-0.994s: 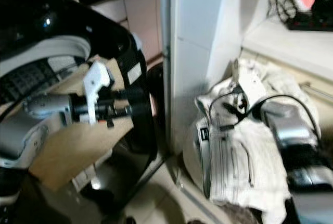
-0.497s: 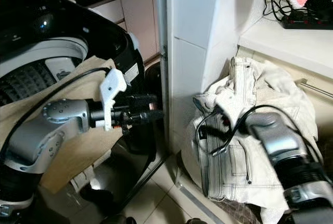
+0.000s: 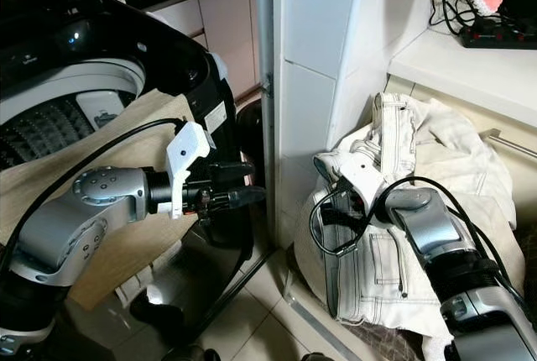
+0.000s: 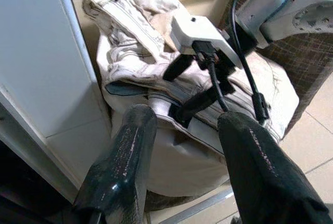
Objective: Clothes washing
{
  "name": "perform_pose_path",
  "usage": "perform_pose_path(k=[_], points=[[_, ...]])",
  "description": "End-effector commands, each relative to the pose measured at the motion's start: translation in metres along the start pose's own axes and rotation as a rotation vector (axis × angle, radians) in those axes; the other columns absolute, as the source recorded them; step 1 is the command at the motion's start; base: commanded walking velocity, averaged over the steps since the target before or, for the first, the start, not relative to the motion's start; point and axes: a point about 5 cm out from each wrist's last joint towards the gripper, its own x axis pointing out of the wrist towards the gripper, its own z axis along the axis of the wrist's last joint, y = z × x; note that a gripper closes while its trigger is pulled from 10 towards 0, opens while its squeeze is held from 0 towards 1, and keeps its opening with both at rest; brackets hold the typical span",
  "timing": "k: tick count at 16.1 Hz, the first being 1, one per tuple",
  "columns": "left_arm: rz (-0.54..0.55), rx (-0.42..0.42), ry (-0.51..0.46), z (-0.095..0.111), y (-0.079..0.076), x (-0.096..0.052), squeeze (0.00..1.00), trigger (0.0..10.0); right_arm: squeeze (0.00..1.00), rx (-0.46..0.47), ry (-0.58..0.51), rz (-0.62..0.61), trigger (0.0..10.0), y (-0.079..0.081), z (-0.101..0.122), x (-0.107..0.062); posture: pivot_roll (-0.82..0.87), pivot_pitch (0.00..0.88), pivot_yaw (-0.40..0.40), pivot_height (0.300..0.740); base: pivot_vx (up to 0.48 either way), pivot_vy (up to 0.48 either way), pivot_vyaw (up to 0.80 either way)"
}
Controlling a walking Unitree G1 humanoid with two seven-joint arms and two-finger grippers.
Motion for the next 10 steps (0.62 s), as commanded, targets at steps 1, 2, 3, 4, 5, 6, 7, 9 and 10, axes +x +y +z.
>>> perform_pose_path(k=[1, 2, 3, 4, 5, 6, 7, 9, 10], points=[[0.002, 0.019, 0.008, -0.0001, -0.0007, -0.0013, 0.0, 10.0, 0.0, 0.0, 0.003, -0.015, 0.0, -0.0036, 0.0003, -0.001, -0.01, 0.018, 0.09, 0.74, 0.0, 0.0, 0.0], [0.0, 0.02, 0.009, -0.0001, -0.001, -0.001, 0.0, 10.0, 0.0, 0.002, 0.004, -0.013, 0.0, -0.0037, -0.0005, -0.0009, -0.01, 0.016, 0.09, 0.74, 0.0, 0.0, 0.0], [-0.003, 0.022, 0.01, 0.0, -0.0012, -0.0009, 0.0, 10.0, 0.0, 0.002, 0.005, -0.01, 0.0, -0.0037, -0.0013, -0.0009, -0.01, 0.016, 0.09, 0.74, 0.0, 0.0, 0.0], [-0.004, 0.022, 0.011, 0.0001, -0.0011, -0.0007, 0.0, 10.0, 0.0, 0.0, 0.005, -0.01, 0.0, -0.0039, -0.0015, -0.001, -0.01, 0.016, 0.09, 0.74, 0.0, 0.0, 0.0], [-0.005, 0.023, 0.011, 0.0003, -0.0009, -0.0003, 0.0, 10.0, 0.0, -0.003, 0.005, -0.011, 0.0, -0.0045, -0.0016, -0.0009, -0.01, 0.015, 0.09, 0.74, 0.0, 0.0, 0.0], [-0.004, 0.025, 0.011, 0.0005, -0.0006, -0.0002, 0.0, 10.0, 0.0, -0.004, 0.004, -0.013, 0.0, -0.0052, -0.0015, -0.0008, -0.01, 0.017, 0.091, 0.74, 0.0, 0.0, 0.0], [-0.004, 0.027, 0.013, 0.0003, -0.0006, -0.0006, 0.0, 10.0, 0.0, -0.004, 0.0, -0.012, 0.0, -0.0051, -0.0008, -0.0011, -0.01, 0.015, 0.091, 0.74, 0.0, 0.0, 0.0], [-0.005, 0.029, 0.017, 0.0, -0.001, -0.0009, 0.0, 10.0, 0.0, -0.005, -0.005, -0.012, 0.0, -0.0057, 0.0003, -0.002, -0.01, 0.016, 0.092, 0.74, 0.0, 0.0, 0.0], [-0.007, 0.029, 0.019, 0.0001, -0.0013, -0.0009, 0.0, 10.0, 0.0, -0.007, -0.01, -0.019, 0.0, -0.0075, 0.001, -0.0036, -0.01, 0.016, 0.092, 0.74, 0.0, 0.0, 0.0]])
